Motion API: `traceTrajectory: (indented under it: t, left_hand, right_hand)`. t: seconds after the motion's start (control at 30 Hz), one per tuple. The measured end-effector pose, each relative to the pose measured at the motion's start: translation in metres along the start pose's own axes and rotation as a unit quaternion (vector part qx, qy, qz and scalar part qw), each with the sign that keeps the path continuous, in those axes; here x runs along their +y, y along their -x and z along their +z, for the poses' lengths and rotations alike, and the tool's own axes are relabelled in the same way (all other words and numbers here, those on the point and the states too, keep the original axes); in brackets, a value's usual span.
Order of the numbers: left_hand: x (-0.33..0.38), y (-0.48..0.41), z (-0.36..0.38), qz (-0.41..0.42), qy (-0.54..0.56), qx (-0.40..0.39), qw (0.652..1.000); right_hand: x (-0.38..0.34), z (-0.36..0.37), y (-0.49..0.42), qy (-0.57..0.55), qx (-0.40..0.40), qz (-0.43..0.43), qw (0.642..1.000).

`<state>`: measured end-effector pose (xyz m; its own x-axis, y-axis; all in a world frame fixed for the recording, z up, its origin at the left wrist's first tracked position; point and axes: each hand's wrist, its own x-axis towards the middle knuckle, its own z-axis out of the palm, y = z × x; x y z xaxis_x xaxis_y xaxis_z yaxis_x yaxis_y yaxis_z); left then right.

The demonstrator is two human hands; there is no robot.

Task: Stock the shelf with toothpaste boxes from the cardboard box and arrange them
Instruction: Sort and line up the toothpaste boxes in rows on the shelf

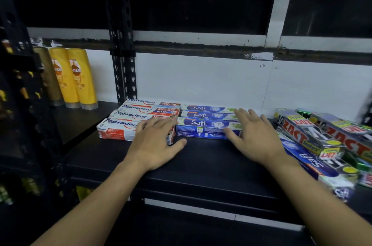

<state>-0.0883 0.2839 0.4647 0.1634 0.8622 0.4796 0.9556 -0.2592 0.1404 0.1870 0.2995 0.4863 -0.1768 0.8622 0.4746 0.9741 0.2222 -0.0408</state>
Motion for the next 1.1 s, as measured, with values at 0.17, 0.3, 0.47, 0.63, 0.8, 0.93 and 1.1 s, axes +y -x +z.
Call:
traceTrajectory:
  t: [0.17,0.3,0.47,0.63,0.8,0.93,1.1]
  left_hand:
    - [-0.003,-0.002,0.002,0.0,-0.007,-0.008,1.0]
    - [-0.003,-0.001,0.001,-0.002,-0.012,-0.016,1.0]
    - [0.001,0.0,-0.002,0.006,-0.02,-0.026,0.999]
    - [0.004,0.005,-0.006,0.018,-0.022,0.003,1.0]
    - [0.013,0.015,-0.011,0.061,-0.02,0.075,0.995]
    - [0.043,0.027,-0.011,0.106,0.018,0.074,0.991]
    - [0.099,0.046,-0.01,0.103,0.2,0.034,0.974]
  right_hand:
    - [0.004,-0.037,0.058,0.056,-0.019,0.049,0.997]
    - [0.018,-0.063,0.1,0.101,-0.005,0.105,0.989]
    - [0.028,-0.062,0.138,0.117,-0.018,0.113,0.986]
    - [0.01,-0.058,0.15,0.058,0.038,0.11,0.991]
    - [0.005,-0.062,0.163,-0.013,0.066,0.056,0.996]
    - [0.013,-0.07,0.169,-0.127,0.06,0.02,0.99]
    - [0.017,-0.084,0.177,-0.188,0.052,0.113,0.974]
